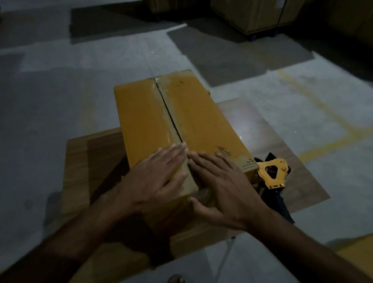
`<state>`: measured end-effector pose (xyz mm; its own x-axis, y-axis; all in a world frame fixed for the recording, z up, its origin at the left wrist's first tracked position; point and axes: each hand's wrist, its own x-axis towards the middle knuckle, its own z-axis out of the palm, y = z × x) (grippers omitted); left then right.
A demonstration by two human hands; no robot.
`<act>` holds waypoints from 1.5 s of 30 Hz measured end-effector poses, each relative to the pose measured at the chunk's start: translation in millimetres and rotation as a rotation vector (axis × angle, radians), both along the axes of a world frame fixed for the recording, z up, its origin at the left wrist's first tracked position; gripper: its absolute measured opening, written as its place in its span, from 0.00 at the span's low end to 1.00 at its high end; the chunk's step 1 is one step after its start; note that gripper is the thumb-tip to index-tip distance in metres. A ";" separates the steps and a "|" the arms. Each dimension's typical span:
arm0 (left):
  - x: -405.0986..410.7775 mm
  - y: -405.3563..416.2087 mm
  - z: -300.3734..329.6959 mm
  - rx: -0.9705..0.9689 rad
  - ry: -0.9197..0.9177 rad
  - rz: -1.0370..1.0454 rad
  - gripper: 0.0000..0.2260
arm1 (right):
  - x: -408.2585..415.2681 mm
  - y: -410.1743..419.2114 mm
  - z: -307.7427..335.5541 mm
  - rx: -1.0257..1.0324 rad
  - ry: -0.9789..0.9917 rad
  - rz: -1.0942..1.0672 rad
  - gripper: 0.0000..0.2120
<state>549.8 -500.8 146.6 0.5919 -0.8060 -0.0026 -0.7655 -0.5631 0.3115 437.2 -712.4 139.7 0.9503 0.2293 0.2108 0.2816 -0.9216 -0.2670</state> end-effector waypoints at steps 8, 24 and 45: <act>50.0 -0.8 -2.3 -0.026 0.025 -0.164 0.28 | 29.5 55.8 32.2 0.064 0.076 -0.228 0.44; 75.7 -5.6 9.6 0.187 -0.184 0.180 0.43 | 48.9 47.0 30.1 -0.190 0.414 -0.079 0.60; 113.4 -4.8 5.9 0.177 -0.009 0.246 0.39 | 115.6 6.3 20.8 -0.128 0.282 -0.036 0.66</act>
